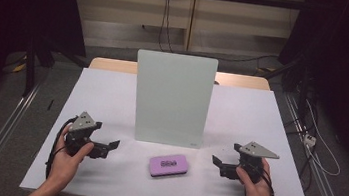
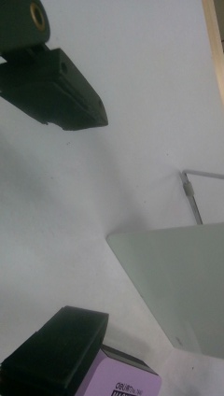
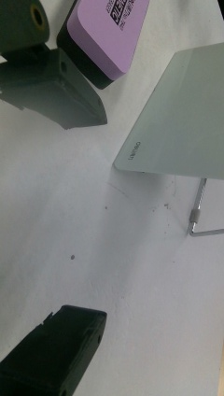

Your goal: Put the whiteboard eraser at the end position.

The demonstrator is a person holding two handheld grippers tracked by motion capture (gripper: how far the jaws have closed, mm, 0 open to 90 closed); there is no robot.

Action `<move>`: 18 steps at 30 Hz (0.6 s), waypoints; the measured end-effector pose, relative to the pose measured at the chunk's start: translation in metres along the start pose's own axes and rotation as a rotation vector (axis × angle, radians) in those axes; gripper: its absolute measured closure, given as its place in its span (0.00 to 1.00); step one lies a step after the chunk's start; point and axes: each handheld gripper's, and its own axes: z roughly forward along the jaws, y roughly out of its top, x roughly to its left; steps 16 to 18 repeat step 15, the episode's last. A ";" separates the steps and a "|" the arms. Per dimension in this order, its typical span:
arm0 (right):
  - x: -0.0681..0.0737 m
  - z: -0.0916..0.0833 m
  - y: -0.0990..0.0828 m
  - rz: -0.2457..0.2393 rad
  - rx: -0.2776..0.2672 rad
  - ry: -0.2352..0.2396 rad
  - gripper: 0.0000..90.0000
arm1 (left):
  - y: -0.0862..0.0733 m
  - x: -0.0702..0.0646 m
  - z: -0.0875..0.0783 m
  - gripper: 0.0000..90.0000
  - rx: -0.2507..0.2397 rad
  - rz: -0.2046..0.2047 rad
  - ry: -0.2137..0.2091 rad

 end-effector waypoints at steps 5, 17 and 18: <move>0.000 -0.001 0.000 0.001 0.000 -0.002 0.07 | -0.009 0.000 -0.004 0.07 -0.013 -0.021 0.009; -0.001 -0.003 -0.001 0.001 -0.002 -0.008 0.07 | -0.021 0.005 -0.009 0.07 -0.044 -0.069 0.002; -0.001 -0.003 -0.001 0.001 -0.002 -0.008 0.07 | -0.021 0.005 -0.009 0.07 -0.044 -0.069 0.002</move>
